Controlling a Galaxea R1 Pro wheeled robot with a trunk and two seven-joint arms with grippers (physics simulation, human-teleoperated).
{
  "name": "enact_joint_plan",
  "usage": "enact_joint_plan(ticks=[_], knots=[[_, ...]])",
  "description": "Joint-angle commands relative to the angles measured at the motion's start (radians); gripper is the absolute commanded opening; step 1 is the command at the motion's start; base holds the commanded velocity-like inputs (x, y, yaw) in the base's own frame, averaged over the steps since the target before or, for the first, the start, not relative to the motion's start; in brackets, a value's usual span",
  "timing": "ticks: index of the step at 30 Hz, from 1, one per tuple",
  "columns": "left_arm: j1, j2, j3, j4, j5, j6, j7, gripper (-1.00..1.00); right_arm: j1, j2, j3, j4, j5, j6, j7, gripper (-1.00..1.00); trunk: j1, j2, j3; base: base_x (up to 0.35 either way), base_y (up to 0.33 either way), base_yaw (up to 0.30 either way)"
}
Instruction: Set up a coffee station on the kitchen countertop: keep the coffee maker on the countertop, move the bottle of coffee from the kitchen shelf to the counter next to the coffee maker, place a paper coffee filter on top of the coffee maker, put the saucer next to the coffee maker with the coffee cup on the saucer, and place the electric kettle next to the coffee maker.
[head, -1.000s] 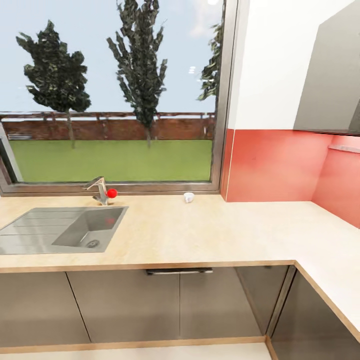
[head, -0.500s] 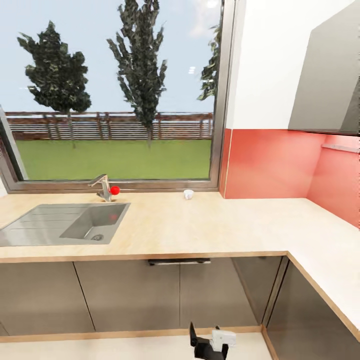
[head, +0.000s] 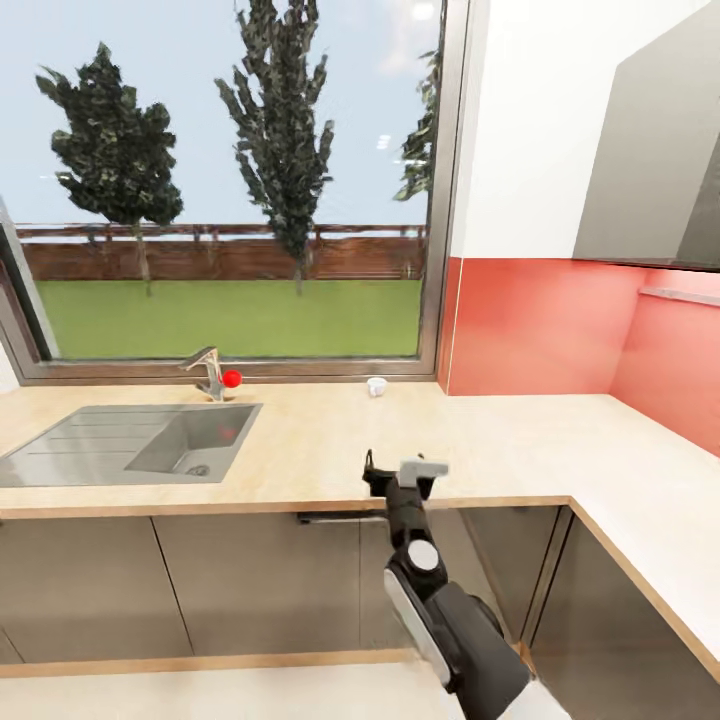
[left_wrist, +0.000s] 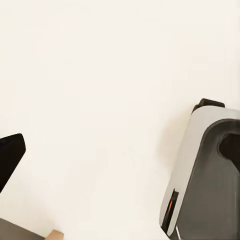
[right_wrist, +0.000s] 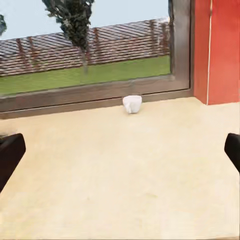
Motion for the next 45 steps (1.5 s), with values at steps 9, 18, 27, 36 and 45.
enact_joint_plan(ticks=[9,18,27,36,45], knots=[[0.001,0.0,0.001,-0.003,0.005,0.002,0.001,1.0,-0.463,0.018,-0.128,0.122,-0.112,0.538,-0.009,1.0,0.0,-0.001,-0.002,0.205,0.0,0.0],[0.001,-0.001,0.005,-0.003,0.006,0.002,0.008,1.0,-0.499,0.016,-0.16,0.098,-0.122,0.576,-0.005,1.0,0.0,-0.001,-0.002,0.338,0.0,0.0],[0.001,-0.002,0.008,-0.001,0.006,0.002,0.008,1.0,-0.499,0.013,-0.165,0.189,-0.119,0.573,-0.002,1.0,0.0,-0.001,-0.002,0.337,0.0,0.0],[0.001,-0.005,0.009,0.001,0.009,0.003,0.008,1.0,-0.709,0.018,-0.165,0.477,-0.124,0.57,-0.002,1.0,0.0,-0.001,-0.002,0.168,0.0,0.0],[0.001,-0.009,0.01,0.083,0.01,0.003,0.01,1.0,-0.805,0.018,-0.162,0.579,-0.125,0.57,-0.001,1.0,0.0,-0.001,-0.002,0.001,0.0,0.0]])
